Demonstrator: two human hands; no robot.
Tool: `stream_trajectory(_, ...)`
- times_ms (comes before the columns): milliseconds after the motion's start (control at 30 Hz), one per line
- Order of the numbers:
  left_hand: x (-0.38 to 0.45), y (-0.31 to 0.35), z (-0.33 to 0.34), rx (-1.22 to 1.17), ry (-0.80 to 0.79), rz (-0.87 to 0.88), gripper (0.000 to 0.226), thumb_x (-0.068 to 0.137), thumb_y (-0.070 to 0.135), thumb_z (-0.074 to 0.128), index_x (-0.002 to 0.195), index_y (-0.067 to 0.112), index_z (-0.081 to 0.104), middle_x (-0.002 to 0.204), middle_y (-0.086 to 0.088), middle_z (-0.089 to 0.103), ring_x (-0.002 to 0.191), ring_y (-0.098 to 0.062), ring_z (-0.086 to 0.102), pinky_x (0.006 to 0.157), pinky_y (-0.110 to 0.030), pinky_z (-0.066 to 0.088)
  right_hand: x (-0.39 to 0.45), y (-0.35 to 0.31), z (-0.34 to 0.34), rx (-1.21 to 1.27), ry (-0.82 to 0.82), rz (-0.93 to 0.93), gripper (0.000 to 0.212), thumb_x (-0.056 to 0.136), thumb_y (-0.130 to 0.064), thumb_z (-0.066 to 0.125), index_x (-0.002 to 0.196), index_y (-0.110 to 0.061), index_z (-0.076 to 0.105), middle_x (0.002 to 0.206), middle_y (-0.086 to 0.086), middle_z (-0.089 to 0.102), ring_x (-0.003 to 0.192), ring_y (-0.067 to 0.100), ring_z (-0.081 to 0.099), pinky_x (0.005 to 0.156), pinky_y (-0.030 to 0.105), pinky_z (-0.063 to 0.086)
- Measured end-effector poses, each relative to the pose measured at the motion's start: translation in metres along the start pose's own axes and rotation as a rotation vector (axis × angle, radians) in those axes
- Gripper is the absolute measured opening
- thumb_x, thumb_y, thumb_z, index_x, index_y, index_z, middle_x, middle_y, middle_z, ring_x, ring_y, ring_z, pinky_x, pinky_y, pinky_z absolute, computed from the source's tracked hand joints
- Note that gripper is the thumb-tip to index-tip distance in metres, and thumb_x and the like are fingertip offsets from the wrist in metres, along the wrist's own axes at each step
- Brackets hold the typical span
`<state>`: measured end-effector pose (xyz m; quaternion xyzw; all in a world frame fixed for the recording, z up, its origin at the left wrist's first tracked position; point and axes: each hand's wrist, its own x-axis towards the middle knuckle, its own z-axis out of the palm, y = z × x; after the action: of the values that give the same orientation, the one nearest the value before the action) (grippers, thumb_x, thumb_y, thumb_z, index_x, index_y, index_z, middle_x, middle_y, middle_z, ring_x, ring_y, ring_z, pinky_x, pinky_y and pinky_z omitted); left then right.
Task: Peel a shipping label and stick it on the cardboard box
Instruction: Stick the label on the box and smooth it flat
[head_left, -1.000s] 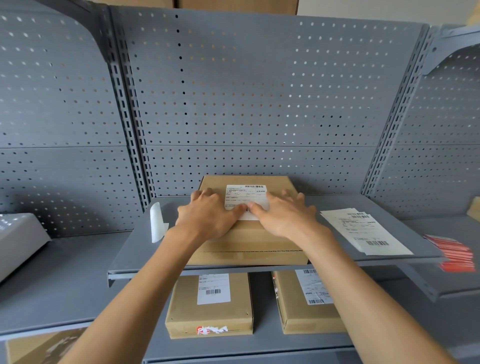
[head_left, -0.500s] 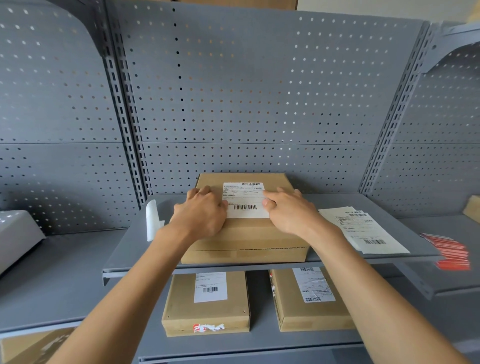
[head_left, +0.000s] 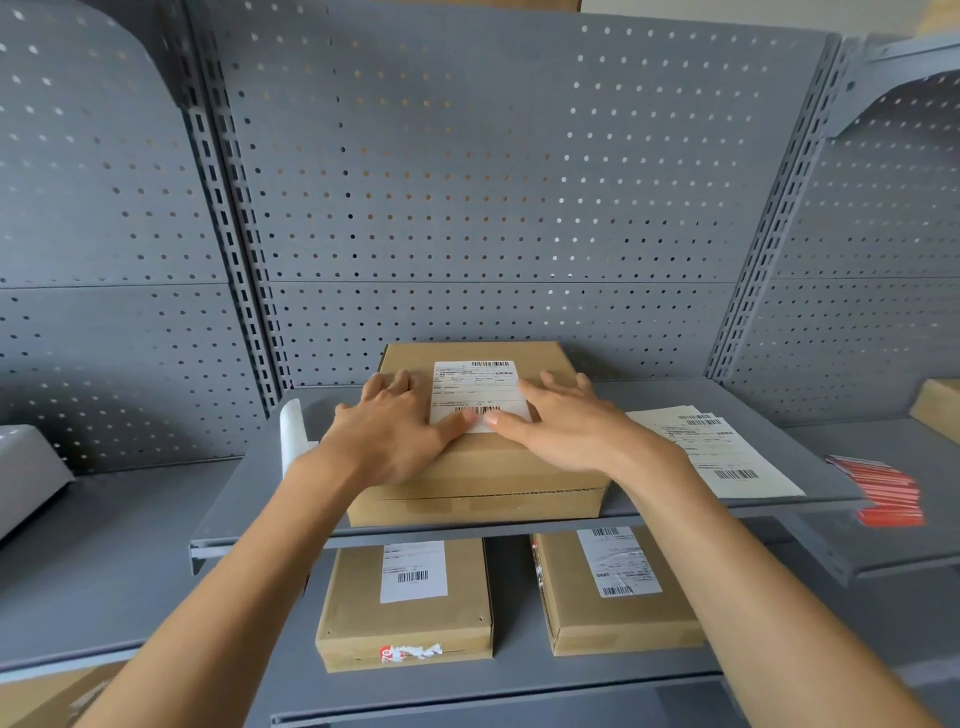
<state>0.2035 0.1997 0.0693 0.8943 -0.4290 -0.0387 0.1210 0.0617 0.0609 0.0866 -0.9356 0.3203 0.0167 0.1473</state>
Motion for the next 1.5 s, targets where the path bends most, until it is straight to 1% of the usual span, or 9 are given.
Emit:
stream_trajectory(267,0.001,-0.006,-0.004,-0.016,-0.035,0.047,0.031,0.104,0.054,0.031,0.103,0.024,0.036,0.127,0.0,0.045,0.141,-0.022,0.029,0.106,-0.058,0.035,-0.004,0.014,-0.004,0.13,-0.025,-0.065,0.061,0.102,-0.056,0.035,0.157,-0.039,0.014,0.168,-0.008,0.0,0.153,0.025,-0.016,0.122,0.055,0.002)
stream_trajectory(533,0.004,-0.019,0.002,-0.098,-0.002,0.092,0.033,0.106,0.047,0.031,0.079,0.028,0.032,0.105,0.007,0.042,0.125,-0.018,0.033,0.1,-0.057,0.037,0.0,0.027,-0.001,0.192,-0.022,-0.088,0.053,0.108,-0.039,0.03,0.159,-0.032,0.016,0.167,-0.015,0.0,0.153,0.018,-0.015,0.121,0.049,-0.004)
stream_trajectory(667,0.006,-0.026,0.001,-0.115,-0.025,0.118,0.029,0.107,0.044,0.03,0.086,0.027,0.04,0.104,0.01,0.044,0.123,-0.018,0.036,0.102,-0.057,0.037,-0.001,0.029,-0.003,0.19,-0.045,-0.093,0.052,0.108,-0.04,0.029,0.159,-0.034,0.015,0.166,-0.016,-0.001,0.153,0.015,-0.015,0.121,0.048,-0.004)
stream_trajectory(767,0.009,-0.025,-0.01,-0.119,-0.039,0.092,0.037,0.107,0.044,0.026,0.117,0.02,0.052,0.124,0.005,0.051,0.138,-0.025,0.036,0.108,-0.058,0.032,0.004,0.027,-0.008,0.128,-0.027,-0.066,0.054,0.107,-0.045,0.025,0.159,-0.036,0.012,0.167,-0.014,-0.003,0.153,0.015,-0.012,0.123,0.049,-0.002)
stream_trajectory(833,0.019,-0.014,-0.017,-0.106,-0.003,0.064,0.046,0.108,0.047,0.023,0.142,0.025,0.046,0.148,0.001,0.047,0.147,-0.027,0.028,0.112,-0.059,0.023,0.017,0.017,-0.01,0.042,0.014,-0.05,0.054,0.107,-0.048,0.02,0.159,-0.038,0.008,0.167,-0.009,-0.006,0.153,0.018,-0.012,0.122,0.055,-0.002)
stream_trajectory(900,0.036,0.003,-0.019,-0.059,-0.014,0.045,0.055,0.107,0.05,0.02,0.159,0.034,0.025,0.169,0.001,0.022,0.157,-0.026,0.007,0.117,-0.063,0.011,0.036,0.002,-0.01,-0.021,0.021,-0.042,0.055,0.105,-0.05,0.016,0.158,-0.04,0.005,0.167,-0.006,-0.009,0.153,0.025,-0.015,0.119,0.063,-0.005)
stream_trajectory(1067,0.069,0.024,0.003,0.059,-0.148,0.005,0.055,0.104,0.052,0.007,0.159,0.05,0.0,0.172,0.002,-0.011,0.154,-0.031,-0.024,0.114,-0.077,-0.006,0.068,-0.02,0.003,-0.099,-0.054,0.035,0.054,0.103,-0.048,0.009,0.156,-0.046,-0.001,0.167,-0.004,-0.015,0.152,0.037,-0.015,0.112,0.073,-0.009)
stream_trajectory(1400,0.078,0.014,0.012,0.119,-0.131,0.038,0.083,0.088,0.065,-0.003,0.16,0.032,0.021,0.172,0.004,0.009,0.158,-0.022,-0.002,0.111,-0.079,0.002,0.072,-0.012,0.006,-0.101,0.002,0.021,0.059,0.104,-0.045,0.01,0.16,-0.027,0.007,0.168,-0.005,-0.006,0.154,0.028,-0.006,0.119,0.064,0.0)
stream_trajectory(1500,0.074,0.016,0.009,0.092,-0.116,0.026,0.074,0.099,0.06,0.003,0.16,0.021,0.024,0.171,0.002,0.011,0.158,-0.018,0.0,0.115,-0.073,0.004,0.073,-0.008,0.005,-0.125,0.04,0.008,0.06,0.104,-0.042,0.012,0.159,-0.017,0.014,0.169,0.0,0.004,0.154,0.026,0.005,0.119,0.06,0.011)
